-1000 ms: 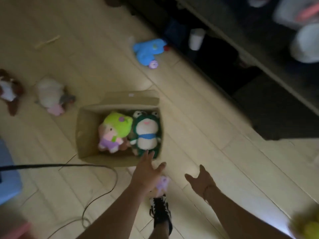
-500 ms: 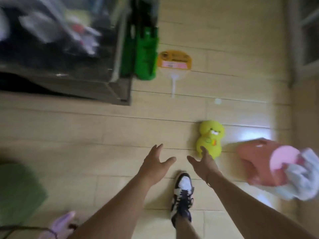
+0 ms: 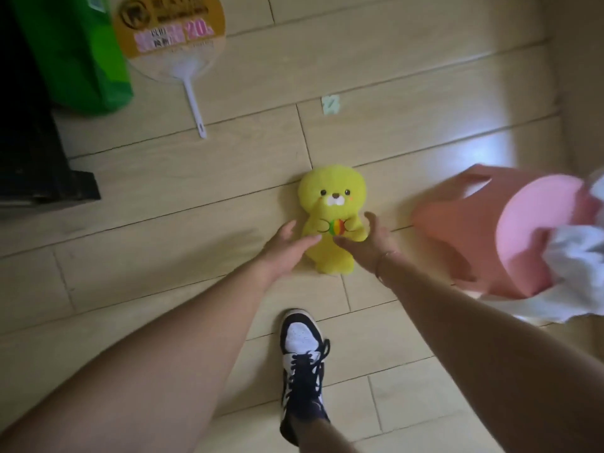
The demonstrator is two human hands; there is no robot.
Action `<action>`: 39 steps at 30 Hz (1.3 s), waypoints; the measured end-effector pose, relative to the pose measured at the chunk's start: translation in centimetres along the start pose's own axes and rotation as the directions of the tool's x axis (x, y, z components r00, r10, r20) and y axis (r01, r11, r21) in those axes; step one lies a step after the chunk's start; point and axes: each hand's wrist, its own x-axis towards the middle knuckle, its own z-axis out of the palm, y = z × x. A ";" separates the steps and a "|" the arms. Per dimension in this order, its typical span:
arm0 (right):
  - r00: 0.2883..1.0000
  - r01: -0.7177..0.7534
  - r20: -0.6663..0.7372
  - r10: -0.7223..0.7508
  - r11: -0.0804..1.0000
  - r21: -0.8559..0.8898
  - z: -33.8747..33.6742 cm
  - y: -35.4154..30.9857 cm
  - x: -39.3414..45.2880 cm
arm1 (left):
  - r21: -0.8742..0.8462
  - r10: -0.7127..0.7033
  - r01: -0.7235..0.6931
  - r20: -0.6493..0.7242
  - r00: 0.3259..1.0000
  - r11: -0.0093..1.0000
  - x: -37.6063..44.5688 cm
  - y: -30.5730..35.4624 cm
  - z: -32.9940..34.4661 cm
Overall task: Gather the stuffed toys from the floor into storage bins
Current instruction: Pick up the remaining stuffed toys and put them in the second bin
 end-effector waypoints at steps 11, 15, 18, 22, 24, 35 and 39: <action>0.973 0.081 0.176 -0.148 0.936 0.342 3.5 3.8 -0.8 | -0.281 -0.070 0.053 -0.052 0.996 0.958 0.1 -2.8 2.4; 0.867 0.119 0.413 -0.277 0.922 0.368 1.8 0.9 -6.8 | -0.581 0.080 -0.080 -0.025 0.996 0.810 -6.2 -3.2 -1.3; 0.782 0.165 0.518 -0.346 0.917 0.362 1.5 -3.2 -10.9 | -0.703 0.137 -0.142 -0.064 0.988 0.697 -10.3 -3.3 -5.2; 0.770 0.218 0.470 -0.432 0.870 0.442 3.2 -9.5 -16.1 | -0.749 0.208 -0.197 -0.081 0.975 0.632 -15.9 -4.0 -9.8; 0.745 0.256 0.483 -0.460 0.866 0.429 5.6 -12.7 -19.2 | -0.754 0.186 -0.245 -0.165 0.969 0.609 -19.1 -5.3 -12.5; 0.576 0.562 0.677 -0.457 0.823 0.078 34.7 -21.7 -43.5 | -0.753 -0.115 -0.560 -0.626 0.771 0.347 -40.3 -32.9 -31.0; 0.478 0.567 0.807 -0.345 0.824 0.017 48.4 -21.7 -52.4 | -0.685 -0.345 -0.613 -0.729 0.592 0.394 -48.4 -45.3 -37.5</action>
